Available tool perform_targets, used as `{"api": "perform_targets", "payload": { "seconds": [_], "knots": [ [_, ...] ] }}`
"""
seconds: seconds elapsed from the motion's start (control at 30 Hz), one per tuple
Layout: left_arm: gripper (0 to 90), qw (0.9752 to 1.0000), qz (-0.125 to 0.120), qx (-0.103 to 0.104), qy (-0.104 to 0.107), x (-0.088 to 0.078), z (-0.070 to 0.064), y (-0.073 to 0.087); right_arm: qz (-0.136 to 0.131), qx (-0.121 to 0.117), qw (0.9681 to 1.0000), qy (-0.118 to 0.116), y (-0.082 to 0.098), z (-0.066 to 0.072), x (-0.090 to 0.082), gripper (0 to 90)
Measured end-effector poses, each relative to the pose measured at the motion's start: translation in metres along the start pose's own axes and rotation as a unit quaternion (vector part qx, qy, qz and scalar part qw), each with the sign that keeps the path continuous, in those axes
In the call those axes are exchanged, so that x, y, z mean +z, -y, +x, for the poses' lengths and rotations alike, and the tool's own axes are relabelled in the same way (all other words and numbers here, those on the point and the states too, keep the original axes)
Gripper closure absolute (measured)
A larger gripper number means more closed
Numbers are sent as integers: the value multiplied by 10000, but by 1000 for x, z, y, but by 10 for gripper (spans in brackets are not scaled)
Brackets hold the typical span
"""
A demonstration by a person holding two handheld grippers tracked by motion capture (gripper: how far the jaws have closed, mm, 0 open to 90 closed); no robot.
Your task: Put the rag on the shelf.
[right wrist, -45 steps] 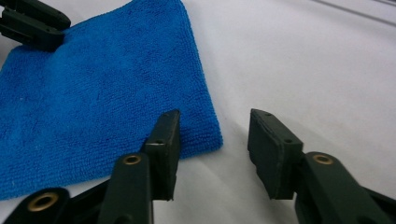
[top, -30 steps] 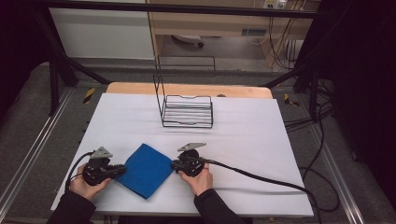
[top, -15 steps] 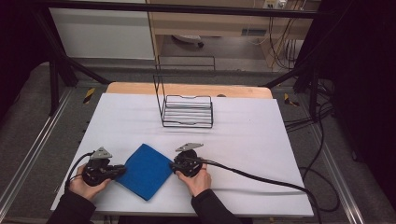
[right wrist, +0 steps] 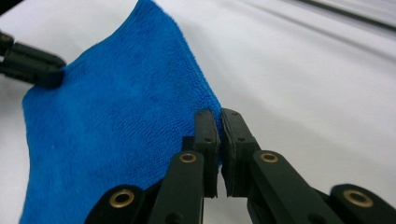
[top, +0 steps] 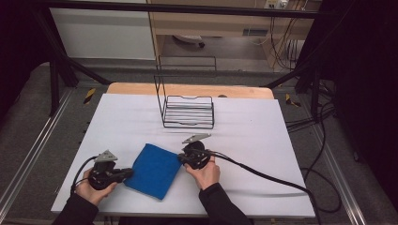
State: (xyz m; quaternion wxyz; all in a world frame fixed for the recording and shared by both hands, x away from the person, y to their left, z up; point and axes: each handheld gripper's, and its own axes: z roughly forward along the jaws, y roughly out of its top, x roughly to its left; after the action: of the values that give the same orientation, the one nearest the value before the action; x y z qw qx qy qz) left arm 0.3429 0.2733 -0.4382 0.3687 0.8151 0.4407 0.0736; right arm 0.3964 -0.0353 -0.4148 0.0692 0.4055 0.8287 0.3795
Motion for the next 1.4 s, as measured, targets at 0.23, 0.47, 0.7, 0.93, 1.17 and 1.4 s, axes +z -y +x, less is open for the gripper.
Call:
{"api": "perform_targets", "payload": {
  "seconds": [0.23,0.47,0.7,0.93,1.17,1.4],
  "knots": [
    [818,9998,-131,107,39,15,-30,-7,334,-255,9989,207,-5,-23,-9,857],
    [762,9993,-155,258,-204,33,-52,-16,-51,-648,9967,481,-9,-42,4,851],
    [700,9987,-188,275,-384,34,-52,-16,-151,-840,9947,571,-1,-47,20,811],
    [483,9983,-382,322,-292,22,-38,-24,-627,-634,9956,295,-2,-50,-7,565],
    [289,9986,-375,356,-148,16,-18,-42,-706,-557,9957,217,11,-61,-38,240],
    [136,9985,-325,327,-285,29,-8,-66,-711,-331,9968,175,38,-78,-59,76]
  ]
}}
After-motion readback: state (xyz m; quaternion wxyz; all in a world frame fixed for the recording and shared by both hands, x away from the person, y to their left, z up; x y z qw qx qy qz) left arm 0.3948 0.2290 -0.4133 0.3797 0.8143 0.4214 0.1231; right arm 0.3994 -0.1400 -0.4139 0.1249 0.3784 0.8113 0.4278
